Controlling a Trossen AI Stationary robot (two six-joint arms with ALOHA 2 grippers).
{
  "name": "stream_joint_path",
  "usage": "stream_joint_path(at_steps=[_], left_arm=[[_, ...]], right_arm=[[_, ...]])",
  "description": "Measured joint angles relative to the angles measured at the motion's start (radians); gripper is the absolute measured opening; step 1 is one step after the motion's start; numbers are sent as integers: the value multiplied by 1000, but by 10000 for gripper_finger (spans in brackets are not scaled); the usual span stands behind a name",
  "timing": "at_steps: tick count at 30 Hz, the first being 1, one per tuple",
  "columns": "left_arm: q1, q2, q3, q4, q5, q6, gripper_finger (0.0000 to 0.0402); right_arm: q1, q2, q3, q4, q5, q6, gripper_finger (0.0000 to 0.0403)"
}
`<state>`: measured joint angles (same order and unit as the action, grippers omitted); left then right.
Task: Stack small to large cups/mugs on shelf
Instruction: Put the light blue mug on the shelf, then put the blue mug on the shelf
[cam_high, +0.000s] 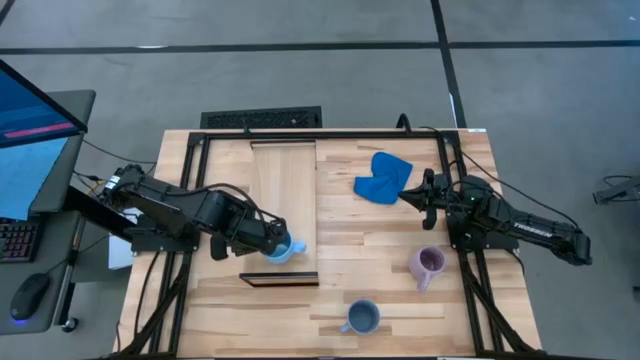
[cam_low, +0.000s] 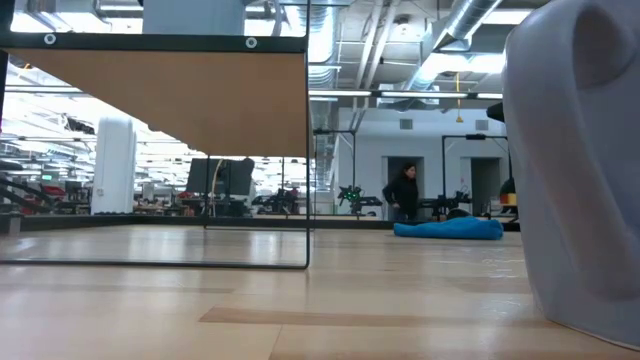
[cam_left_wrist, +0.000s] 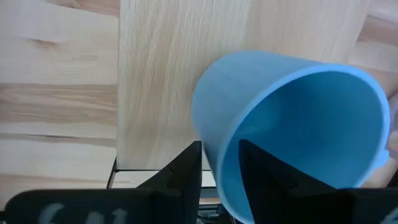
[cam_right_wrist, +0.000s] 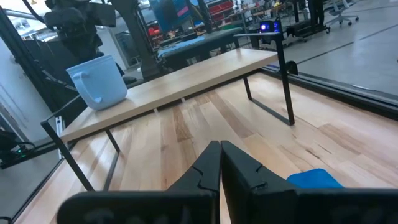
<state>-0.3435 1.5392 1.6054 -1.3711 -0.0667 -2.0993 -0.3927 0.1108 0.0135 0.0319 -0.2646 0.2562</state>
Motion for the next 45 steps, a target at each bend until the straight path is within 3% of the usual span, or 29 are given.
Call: stream_joint_path(at_steps=[7, 13, 20, 24, 35, 40, 45], left_arm=[[0, -3, 36, -14, -2, 1, 96], [-1, -5, 142, -90, -104, -4, 96], [-1, -7, 211, -199, -140, 22, 96], [-1, -42, 218, -201, -344, 171, 96], [1, -66, 188, -200, -932, 823, 96], [28, -66, 110, -199, -942, 972, 96], [17, -79, -21, -199, -1039, 873, 96]], right_arm=[[0, 0, 0, 0, 0, 0, 33], [0, 0, 0, 0, 0, -1, 33], [0, 0, 0, 0, 0, -1, 33], [0, 0, 0, 0, 0, 1, 33], [0, 20, 0, 1, 0, 13, 33], [0, 20, 0, 1, 0, 14, 33], [0, 20, 0, 1, 0, 16, 33]])
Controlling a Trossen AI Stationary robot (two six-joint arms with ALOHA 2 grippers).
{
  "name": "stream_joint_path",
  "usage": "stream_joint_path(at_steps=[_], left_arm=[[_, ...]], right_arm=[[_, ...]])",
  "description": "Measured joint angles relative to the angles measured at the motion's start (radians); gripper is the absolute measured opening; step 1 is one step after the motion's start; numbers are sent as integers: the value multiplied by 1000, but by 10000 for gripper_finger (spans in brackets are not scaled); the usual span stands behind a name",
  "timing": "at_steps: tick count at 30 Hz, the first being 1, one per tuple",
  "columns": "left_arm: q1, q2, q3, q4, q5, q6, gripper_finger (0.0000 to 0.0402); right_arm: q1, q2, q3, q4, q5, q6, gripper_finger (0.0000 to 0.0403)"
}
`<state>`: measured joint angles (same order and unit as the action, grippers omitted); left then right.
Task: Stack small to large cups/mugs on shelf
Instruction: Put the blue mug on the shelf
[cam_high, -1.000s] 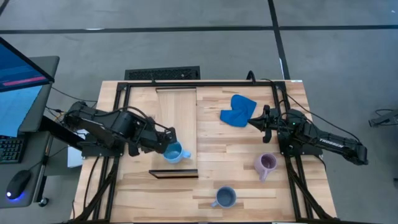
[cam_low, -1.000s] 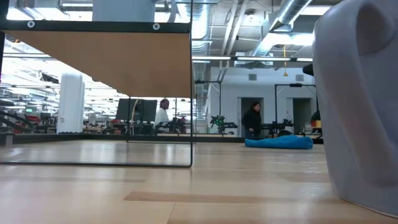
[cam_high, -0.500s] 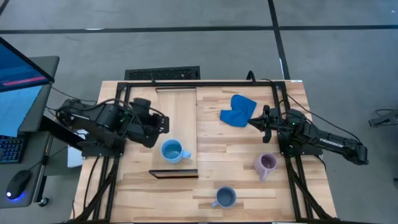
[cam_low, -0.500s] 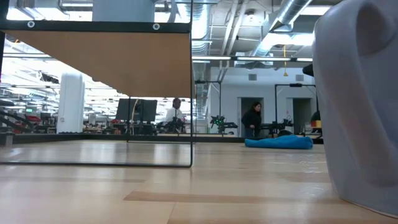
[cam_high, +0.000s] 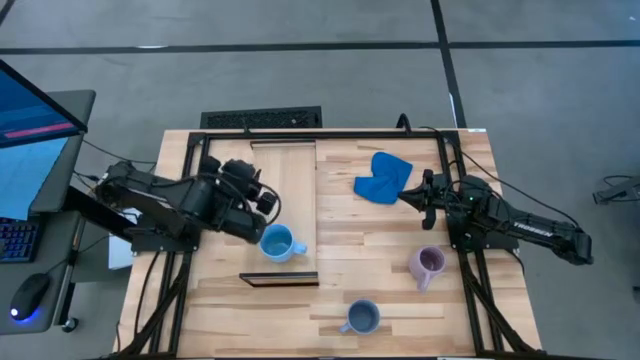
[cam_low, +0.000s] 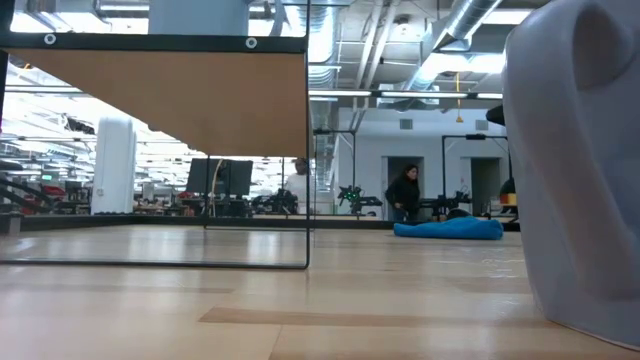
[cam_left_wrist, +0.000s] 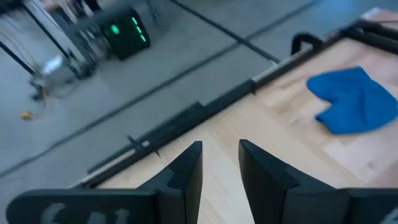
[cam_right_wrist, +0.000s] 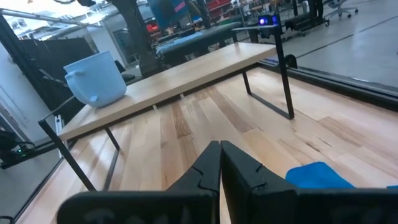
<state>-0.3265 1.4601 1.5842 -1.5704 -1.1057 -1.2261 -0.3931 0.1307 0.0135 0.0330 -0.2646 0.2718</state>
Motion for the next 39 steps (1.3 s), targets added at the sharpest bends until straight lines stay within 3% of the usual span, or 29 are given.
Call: stream_joint_path(at_steps=[7, 10, 14, 18, 26, 32, 34, 39], left_arm=[[-130, -151, -297, 9, -145, -255, 92], [-224, -231, -441, 90, -199, -301, 83], [-344, -335, -616, 220, -300, -306, 65], [-409, -416, -733, 278, -358, -302, 47], [-439, -462, -834, 288, -406, -289, 20], [-462, -461, -887, 287, -455, -312, 2], [-469, -462, -911, 287, -465, -330, 2], [-470, -461, -969, 293, -466, -358, 0]], right_arm=[[0, 0, 0, 44, 0, -15, 33], [0, 0, 0, 117, -4, -16, 33], [0, 0, 3, 233, -123, -27, 33], [19, 0, 66, 227, -207, -102, 33], [128, 137, 344, -81, -178, -360, 33], [216, 342, 549, -328, -51, -520, 33], [236, 411, 597, -365, 0, -533, 33], [283, 558, 716, -428, 6, -434, 33]])
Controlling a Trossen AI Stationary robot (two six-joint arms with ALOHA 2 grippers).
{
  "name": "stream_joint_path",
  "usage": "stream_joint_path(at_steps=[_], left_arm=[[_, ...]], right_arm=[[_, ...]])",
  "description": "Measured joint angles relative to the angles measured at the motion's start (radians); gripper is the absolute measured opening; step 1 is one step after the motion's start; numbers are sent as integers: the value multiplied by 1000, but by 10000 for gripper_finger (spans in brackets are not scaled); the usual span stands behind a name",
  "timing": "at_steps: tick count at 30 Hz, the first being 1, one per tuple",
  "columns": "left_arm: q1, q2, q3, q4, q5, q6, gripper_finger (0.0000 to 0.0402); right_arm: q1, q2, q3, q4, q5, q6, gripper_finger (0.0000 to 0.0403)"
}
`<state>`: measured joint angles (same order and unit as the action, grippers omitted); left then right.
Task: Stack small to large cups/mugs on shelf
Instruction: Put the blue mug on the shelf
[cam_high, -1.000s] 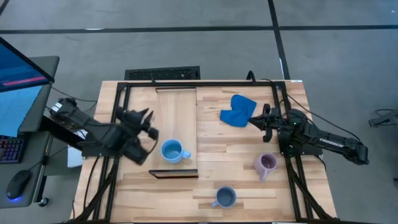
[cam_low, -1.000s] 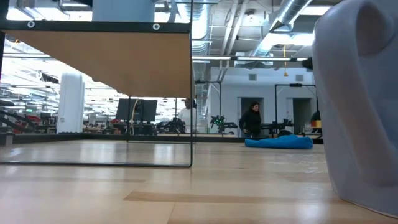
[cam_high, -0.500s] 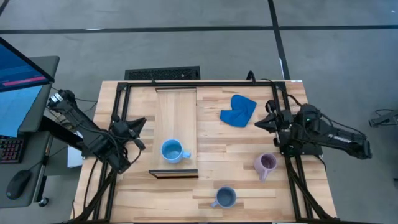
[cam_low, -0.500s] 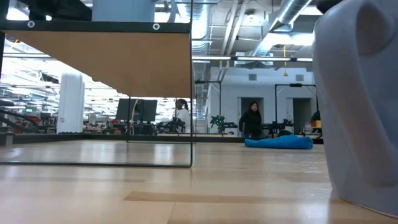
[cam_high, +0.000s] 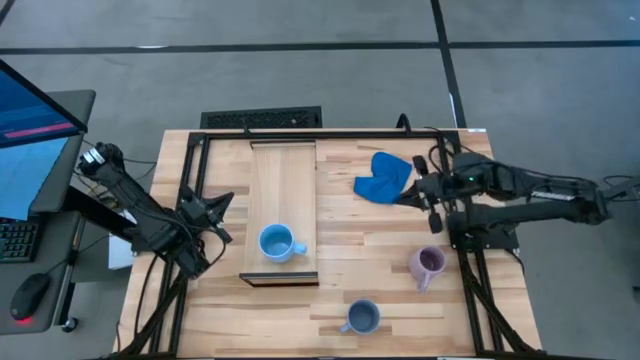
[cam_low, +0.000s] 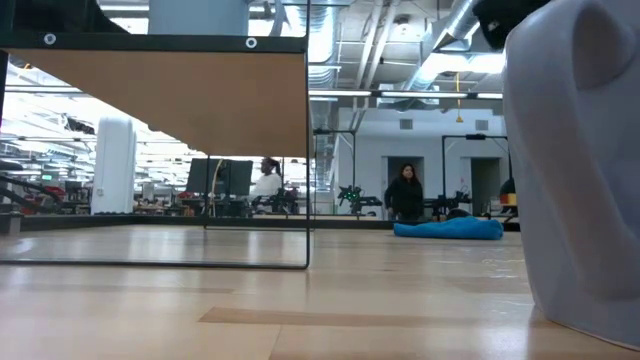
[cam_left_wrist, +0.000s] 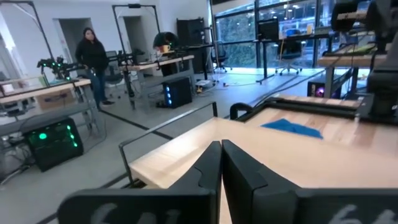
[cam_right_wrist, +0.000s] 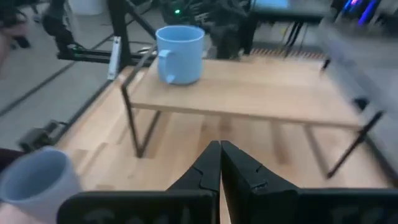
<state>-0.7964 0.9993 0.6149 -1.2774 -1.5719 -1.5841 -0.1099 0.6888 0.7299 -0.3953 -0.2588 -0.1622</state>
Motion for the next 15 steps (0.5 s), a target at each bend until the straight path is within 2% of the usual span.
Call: stream_joint_path(at_steps=[4, 9, 15], left_arm=[[0, 0, -33, 12, 0, -10, 0], [0, 2, -33, 21, 0, -2, 0], [0, 2, -33, 38, 0, -3, 0]], right_arm=[[44, 103, 97, -128, 7, 124, 33], [102, 227, 204, -278, 101, 256, 33], [189, 360, 301, -405, 106, 350, 33]])
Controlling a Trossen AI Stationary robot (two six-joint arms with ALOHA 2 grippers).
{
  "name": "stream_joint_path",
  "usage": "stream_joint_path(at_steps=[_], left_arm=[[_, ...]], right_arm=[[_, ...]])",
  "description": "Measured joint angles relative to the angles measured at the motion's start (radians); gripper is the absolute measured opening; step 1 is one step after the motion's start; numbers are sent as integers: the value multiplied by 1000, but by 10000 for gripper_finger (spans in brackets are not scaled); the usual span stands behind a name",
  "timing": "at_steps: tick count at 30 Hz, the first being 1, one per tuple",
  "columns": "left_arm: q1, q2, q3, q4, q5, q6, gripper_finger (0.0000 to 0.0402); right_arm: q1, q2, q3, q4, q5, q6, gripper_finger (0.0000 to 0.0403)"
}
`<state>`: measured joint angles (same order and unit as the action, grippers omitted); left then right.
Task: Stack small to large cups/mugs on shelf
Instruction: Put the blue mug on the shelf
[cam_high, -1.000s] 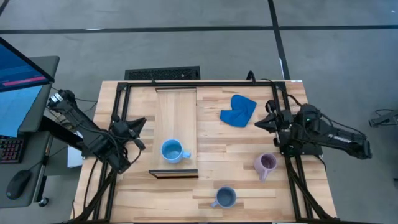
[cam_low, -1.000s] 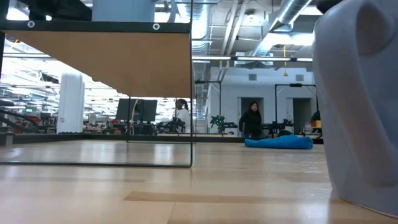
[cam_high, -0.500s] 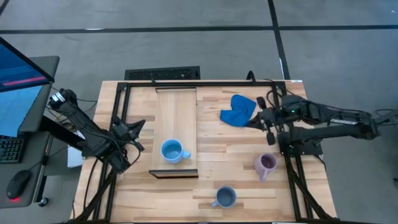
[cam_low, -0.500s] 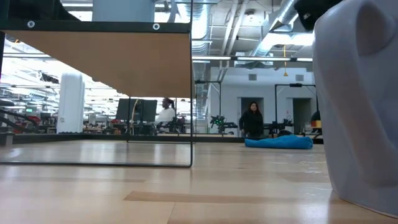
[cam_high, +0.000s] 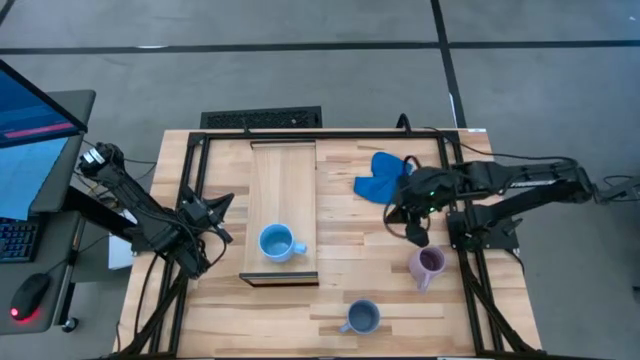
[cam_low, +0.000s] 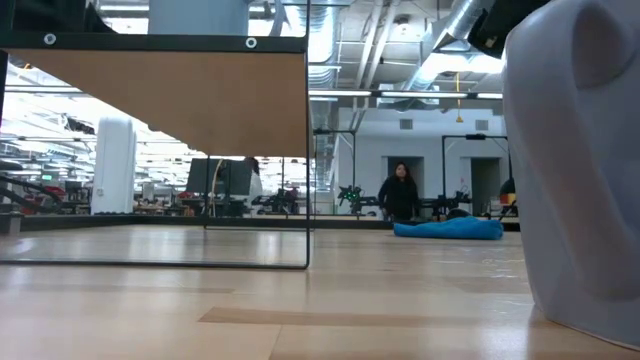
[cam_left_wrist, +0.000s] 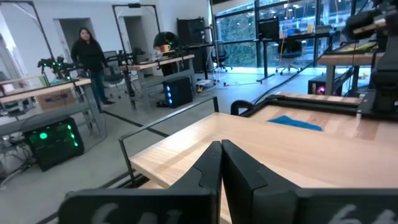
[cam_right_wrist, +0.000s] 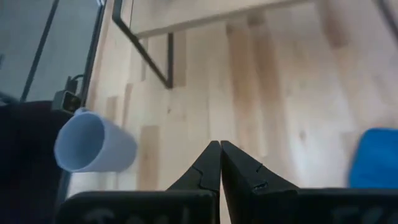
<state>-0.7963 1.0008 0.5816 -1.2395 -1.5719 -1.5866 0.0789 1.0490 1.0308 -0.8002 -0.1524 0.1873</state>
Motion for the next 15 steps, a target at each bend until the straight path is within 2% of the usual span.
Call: stream_joint_path(at_steps=[6, 9, 15], left_arm=[[1, 0, 0, -11, 0, 53, 0], [8, -3, 0, -5, 0, 135, 0], [8, -2, 0, 1, 0, 162, 0]], right_arm=[[85, 90, 59, 0, -2, 124, 33], [102, 124, 66, 27, -3, 125, 33], [97, 177, 67, 57, -3, 104, 33]])
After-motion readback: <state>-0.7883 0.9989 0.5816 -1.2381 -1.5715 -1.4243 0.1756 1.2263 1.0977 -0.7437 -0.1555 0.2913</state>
